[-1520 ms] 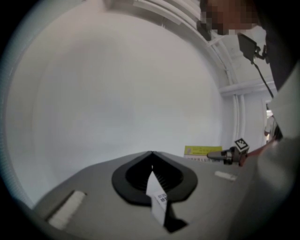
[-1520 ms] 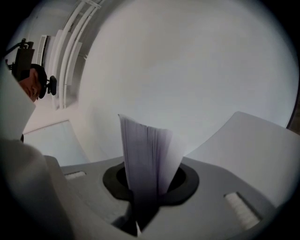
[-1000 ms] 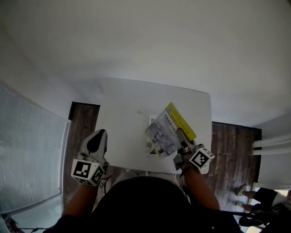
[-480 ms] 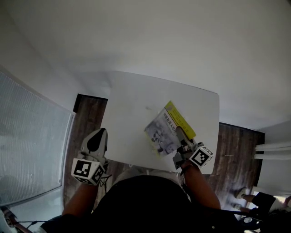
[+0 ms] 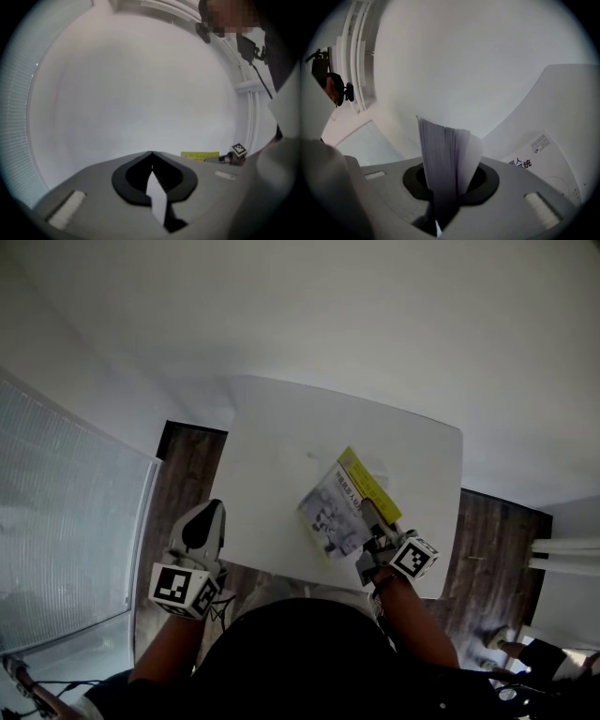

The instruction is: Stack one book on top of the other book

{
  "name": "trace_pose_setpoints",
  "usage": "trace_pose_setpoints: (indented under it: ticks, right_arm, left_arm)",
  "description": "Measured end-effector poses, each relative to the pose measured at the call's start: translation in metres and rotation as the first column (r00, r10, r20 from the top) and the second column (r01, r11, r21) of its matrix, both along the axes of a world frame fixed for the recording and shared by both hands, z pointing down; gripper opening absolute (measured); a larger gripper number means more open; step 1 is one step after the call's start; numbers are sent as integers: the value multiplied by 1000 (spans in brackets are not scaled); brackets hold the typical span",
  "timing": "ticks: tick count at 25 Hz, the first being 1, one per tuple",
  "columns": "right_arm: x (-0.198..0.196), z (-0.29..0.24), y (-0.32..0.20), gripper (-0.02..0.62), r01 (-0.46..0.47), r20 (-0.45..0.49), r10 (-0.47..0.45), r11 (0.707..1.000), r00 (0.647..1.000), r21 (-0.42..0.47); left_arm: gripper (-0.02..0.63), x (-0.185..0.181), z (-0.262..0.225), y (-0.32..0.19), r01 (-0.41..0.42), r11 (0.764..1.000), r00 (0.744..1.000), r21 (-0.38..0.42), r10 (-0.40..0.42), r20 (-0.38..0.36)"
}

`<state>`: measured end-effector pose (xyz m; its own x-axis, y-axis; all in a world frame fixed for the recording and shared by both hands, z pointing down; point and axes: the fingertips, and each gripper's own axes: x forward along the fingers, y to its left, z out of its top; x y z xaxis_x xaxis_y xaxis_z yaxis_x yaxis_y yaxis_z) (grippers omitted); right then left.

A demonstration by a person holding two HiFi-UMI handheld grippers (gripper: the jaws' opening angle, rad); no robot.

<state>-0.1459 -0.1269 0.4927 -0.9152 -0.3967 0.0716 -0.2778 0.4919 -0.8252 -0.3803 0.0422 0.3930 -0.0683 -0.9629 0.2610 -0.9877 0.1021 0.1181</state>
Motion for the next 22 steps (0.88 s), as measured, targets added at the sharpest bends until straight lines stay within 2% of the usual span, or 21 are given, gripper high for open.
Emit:
trace_pose_setpoints:
  ticks: [6,22]
  right_arm:
    - [0,5,-1,77,10,6,-10,1000,1000,-16]
    - [28,38,-14,75,-60,2,61,991,998,-123]
  left_arm:
    - [2,7,5,2,-4,1000,1000,-21,4,2]
    - [2,23,5,-2,-26,998,999,-48,27,20]
